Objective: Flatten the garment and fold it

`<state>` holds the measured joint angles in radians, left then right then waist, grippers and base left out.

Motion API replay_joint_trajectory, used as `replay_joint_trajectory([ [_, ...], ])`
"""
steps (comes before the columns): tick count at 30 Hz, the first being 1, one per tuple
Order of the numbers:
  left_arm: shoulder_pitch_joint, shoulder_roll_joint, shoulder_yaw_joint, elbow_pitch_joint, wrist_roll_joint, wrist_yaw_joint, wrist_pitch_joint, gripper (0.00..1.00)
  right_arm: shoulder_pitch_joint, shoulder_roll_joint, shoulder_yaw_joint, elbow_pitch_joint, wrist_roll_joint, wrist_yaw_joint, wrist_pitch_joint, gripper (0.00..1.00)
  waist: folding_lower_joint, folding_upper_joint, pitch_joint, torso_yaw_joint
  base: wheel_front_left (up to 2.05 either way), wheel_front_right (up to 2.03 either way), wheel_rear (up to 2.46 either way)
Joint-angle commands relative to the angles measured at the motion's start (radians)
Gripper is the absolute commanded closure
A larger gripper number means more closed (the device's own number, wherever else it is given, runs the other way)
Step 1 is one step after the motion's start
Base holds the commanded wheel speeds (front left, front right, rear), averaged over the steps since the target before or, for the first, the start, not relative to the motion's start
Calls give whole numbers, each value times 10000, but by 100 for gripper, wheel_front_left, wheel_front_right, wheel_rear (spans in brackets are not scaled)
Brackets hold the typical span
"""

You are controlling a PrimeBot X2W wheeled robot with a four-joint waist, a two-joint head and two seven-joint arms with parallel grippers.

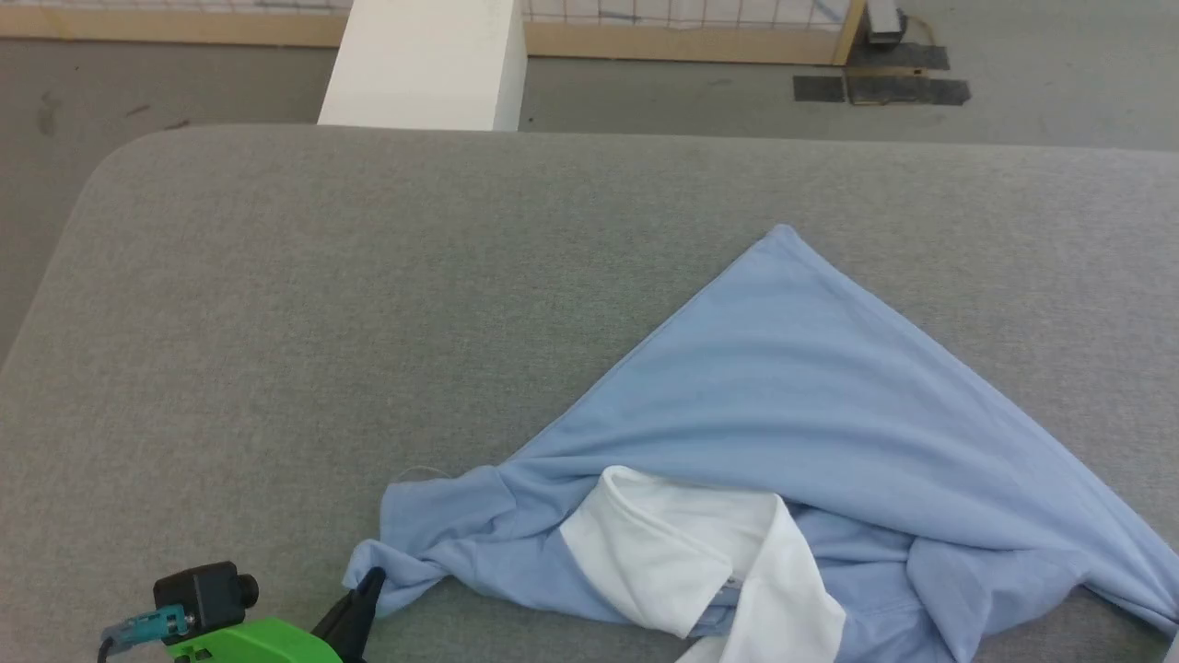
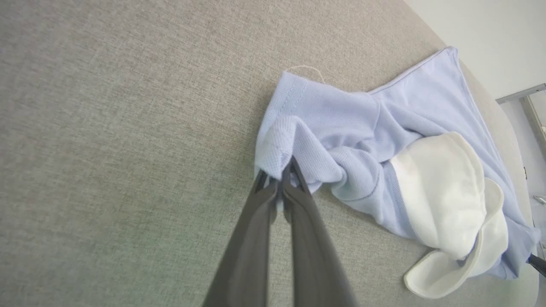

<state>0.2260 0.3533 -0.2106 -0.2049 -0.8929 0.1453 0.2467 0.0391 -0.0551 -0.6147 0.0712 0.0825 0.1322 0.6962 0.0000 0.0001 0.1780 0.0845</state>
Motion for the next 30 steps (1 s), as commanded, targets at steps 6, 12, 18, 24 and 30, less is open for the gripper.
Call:
replay_joint_trajectory([
  [6,65,83,-44,-71,8,91,92,100,-741,47,657,-709,39,-15,-2338,0,0,-1,-112,-162,0,0,0],
  [12,-61,58,-99,-126,27,78,81,100,-2282,-500,2851,-548,304,-15,-5308,0,0,-1,61,-33,0,0,0],
  [18,-421,-47,-239,-69,33,-25,84,100,-4507,-997,5044,1272,666,-15,-7175,0,0,-1,516,327,0,0,0],
  [24,-1073,-283,-516,250,44,-311,33,100,-6686,-1505,6851,3878,861,-15,-6639,0,0,-1,1176,1036,0,0,0],
  [30,-1598,-541,-844,799,84,-641,-65,100,-8208,-1776,7583,5974,1091,-15,-4786,0,0,-1,1615,1783,0,0,0],
])
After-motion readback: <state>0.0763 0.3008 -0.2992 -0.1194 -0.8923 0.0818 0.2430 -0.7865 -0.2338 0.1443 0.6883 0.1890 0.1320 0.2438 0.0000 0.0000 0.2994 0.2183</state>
